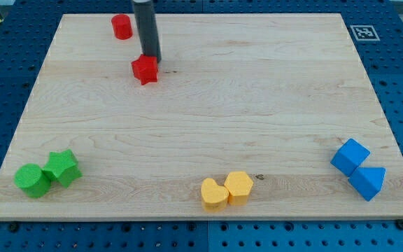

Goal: Move the red star to the center

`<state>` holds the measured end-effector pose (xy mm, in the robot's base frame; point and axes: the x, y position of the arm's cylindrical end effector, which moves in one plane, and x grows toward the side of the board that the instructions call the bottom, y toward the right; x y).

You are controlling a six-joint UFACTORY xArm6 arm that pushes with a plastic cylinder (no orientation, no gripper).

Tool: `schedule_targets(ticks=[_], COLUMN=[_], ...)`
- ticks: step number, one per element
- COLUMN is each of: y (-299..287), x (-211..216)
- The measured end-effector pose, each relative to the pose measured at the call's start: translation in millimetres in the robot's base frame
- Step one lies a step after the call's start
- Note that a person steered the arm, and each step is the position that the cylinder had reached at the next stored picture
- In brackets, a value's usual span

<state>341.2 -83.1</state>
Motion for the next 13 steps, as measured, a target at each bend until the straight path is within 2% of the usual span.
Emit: schedule_targets(ticks=[1,2,4,5,7,8,10,12,13], y=[28,37,29,-7,-80,-84,-55,-30,-58], x=[30,29,-73,-69,-13,4,61,70,70])
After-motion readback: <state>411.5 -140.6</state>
